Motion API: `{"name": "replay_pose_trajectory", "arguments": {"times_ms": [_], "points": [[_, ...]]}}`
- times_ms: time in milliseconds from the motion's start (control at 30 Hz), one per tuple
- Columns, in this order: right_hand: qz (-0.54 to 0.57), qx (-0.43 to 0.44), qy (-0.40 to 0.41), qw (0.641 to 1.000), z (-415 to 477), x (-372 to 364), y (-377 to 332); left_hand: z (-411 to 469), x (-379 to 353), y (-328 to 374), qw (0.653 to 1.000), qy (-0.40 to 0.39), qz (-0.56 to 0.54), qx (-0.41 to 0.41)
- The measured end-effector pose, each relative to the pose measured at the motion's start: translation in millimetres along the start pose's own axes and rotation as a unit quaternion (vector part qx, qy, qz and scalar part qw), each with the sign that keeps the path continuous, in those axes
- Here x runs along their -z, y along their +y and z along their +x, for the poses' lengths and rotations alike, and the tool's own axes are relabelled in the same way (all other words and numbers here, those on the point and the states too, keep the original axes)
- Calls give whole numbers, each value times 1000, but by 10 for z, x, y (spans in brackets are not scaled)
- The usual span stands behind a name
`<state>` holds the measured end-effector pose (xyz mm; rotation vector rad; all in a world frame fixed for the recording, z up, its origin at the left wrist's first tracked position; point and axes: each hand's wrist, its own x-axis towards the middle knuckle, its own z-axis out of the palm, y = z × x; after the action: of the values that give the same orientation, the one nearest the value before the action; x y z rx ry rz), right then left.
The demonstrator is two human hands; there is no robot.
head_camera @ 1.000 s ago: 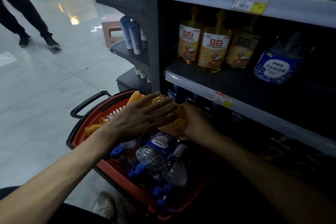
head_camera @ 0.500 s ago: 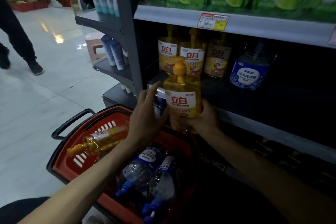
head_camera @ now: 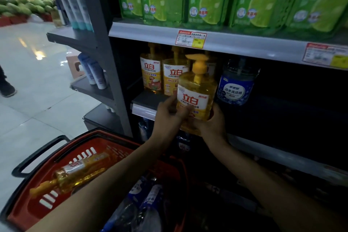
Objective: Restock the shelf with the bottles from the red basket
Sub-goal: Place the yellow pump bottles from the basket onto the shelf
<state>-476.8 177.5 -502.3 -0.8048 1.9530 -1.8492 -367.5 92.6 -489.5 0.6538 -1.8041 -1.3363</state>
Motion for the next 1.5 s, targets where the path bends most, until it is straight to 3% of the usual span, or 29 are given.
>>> {"name": "replay_pose_trajectory", "arguments": {"times_ms": [233,467,600,767,1100,1500], "points": [[25,8,88,996,295,-61,20,360,-252,19,999,4,-1,-34],[-55,28,146,987,501,-159,119,548,-423,-140,998,10,-65,-12],[-156,12,183,971,645,-171,189,656,-491,-207,997,17,-78,6],[-150,28,221,963,768,-272,181,779,-623,-231,996,56,-71,13],[-76,87,238,964,903,-336,201,1098,-720,-321,990,100,-94,23],[-53,101,195,974,924,-432,313,1163,-658,-443,998,38,-47,-34]]}}
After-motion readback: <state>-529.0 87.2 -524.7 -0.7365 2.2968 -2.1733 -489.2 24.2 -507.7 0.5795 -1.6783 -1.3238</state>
